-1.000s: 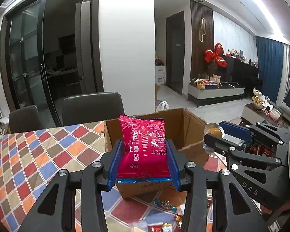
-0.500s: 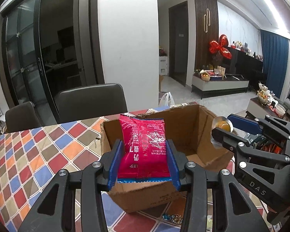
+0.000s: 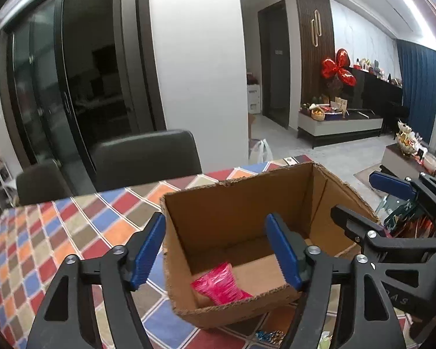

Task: Organize snacks
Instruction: 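Withdraw both tools from the box back toward the snacks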

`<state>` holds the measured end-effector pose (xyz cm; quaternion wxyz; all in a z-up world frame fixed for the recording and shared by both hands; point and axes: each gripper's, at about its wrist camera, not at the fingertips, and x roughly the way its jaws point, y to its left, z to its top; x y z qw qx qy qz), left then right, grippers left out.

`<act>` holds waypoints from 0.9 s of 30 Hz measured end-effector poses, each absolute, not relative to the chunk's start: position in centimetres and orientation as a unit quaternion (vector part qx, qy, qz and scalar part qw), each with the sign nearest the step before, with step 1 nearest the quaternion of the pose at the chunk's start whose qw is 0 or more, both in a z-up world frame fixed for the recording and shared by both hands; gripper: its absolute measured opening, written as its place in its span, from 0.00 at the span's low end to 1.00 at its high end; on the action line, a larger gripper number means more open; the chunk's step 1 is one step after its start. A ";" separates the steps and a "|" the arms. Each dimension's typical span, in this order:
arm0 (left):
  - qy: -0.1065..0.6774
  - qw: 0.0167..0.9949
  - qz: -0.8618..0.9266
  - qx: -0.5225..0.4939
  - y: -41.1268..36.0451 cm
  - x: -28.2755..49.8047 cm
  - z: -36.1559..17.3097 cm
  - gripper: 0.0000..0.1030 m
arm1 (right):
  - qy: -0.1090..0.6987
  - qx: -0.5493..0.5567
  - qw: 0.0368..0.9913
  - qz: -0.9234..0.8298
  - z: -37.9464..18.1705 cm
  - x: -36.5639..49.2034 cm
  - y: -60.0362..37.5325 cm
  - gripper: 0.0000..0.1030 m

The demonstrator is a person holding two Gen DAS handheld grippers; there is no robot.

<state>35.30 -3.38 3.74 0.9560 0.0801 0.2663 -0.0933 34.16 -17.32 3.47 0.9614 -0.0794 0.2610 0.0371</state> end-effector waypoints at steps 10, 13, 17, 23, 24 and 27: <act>0.220 0.968 -0.084 0.081 -2.6 29.2 5.9 0.84 | 0.242 -0.064 0.968 0.029 5.1 28.7 -17.7 0.74; 0.209 0.971 -0.085 0.083 -2.6 27.1 6.4 0.87 | 0.243 -0.056 0.968 0.027 5.4 27.2 -17.8 0.74; 0.199 0.973 -0.087 0.080 -2.5 24.8 6.9 0.88 | 0.242 -0.046 0.969 0.024 5.8 25.1 -18.0 0.79; 0.198 0.973 -0.093 0.073 -2.2 21.8 6.9 0.90 | 0.243 -0.035 0.969 0.022 5.8 22.0 -18.1 0.79; 0.202 0.972 -0.096 0.070 -2.1 21.2 6.8 0.90 | 0.244 -0.033 0.969 0.021 5.9 21.7 -18.1 0.79; 0.209 0.971 -0.098 0.064 -2.1 19.9 6.4 0.90 | 0.249 -0.023 0.968 0.019 5.8 20.3 -18.1 0.79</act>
